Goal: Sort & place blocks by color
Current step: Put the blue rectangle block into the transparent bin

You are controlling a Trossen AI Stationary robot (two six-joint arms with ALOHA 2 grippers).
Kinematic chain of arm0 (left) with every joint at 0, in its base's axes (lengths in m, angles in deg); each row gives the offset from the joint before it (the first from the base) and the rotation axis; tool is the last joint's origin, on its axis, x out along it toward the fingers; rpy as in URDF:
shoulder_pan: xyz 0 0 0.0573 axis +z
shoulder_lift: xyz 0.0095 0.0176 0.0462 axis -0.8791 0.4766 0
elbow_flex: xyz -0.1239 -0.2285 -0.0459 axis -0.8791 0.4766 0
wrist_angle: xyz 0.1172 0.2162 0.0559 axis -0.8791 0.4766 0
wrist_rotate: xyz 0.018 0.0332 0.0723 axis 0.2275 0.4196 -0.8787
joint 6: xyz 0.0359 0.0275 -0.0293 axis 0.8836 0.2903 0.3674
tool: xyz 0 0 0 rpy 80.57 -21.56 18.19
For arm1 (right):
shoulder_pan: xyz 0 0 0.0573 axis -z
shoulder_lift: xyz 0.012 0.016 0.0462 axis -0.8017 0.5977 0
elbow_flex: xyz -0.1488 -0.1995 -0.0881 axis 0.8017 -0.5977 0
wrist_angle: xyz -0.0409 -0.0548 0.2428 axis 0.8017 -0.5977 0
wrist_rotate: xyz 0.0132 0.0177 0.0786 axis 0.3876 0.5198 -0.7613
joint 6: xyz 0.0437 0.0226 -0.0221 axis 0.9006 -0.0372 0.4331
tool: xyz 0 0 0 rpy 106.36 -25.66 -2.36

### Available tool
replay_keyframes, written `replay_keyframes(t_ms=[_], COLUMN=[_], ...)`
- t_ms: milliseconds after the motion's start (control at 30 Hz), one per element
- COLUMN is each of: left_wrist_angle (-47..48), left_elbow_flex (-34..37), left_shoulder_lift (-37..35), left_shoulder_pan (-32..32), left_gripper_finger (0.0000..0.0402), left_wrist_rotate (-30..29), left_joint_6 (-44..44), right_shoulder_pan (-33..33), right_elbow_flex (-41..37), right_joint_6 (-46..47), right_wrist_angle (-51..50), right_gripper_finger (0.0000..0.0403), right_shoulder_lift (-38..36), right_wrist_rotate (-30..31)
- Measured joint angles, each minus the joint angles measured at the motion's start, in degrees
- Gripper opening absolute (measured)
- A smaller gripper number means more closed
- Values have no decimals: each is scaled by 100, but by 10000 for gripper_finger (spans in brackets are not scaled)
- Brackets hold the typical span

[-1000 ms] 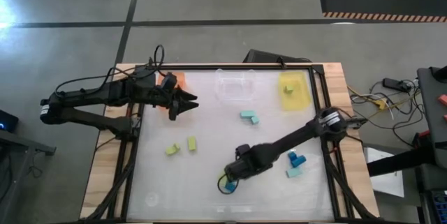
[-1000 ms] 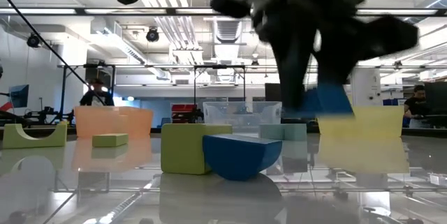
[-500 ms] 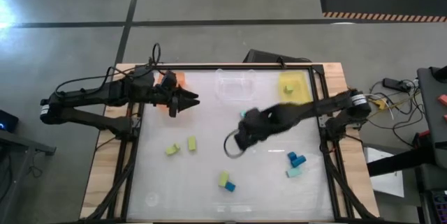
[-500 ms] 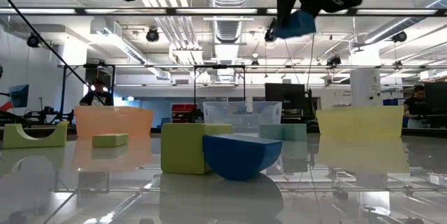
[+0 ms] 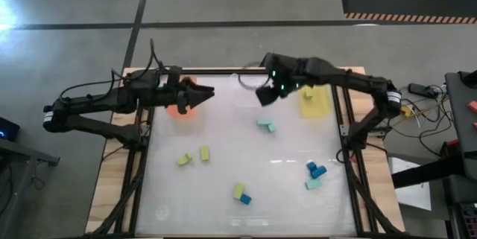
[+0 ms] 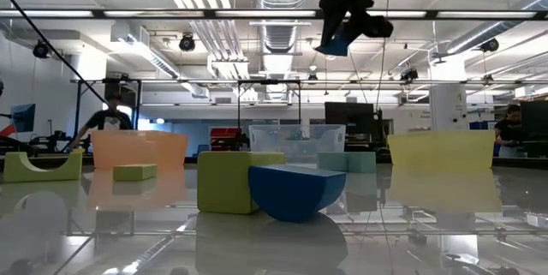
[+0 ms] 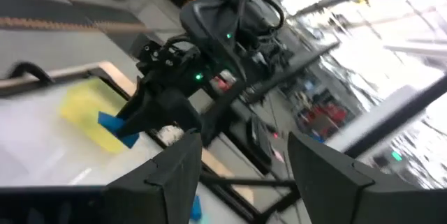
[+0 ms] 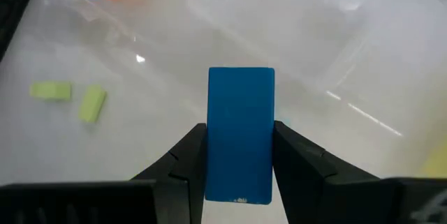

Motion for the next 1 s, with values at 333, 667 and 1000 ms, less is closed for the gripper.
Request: replay_keyframes(t_ms=[333, 667, 1000], left_wrist_angle=[23, 24, 26], left_elbow_flex=[9, 9, 9], left_shoulder_lift=[4, 11, 11], left_shoulder_pan=[4, 13, 13], left_gripper_finger=[197, 197, 197], left_wrist_rotate=[-1092, -1550, -1611], left_joint_6=[-1, 1, 2], right_shoulder_pan=[1308, 1502, 1498], right_elbow_flex=[695, 1710, 2908], right_joint_6=[-1447, -3956, -7259], right_wrist_angle=[7, -83, -904], right_gripper_finger=[118, 118, 118], right_shoulder_lift=[829, 2327, 3676], right_wrist_rotate=[-572, -995, -1169])
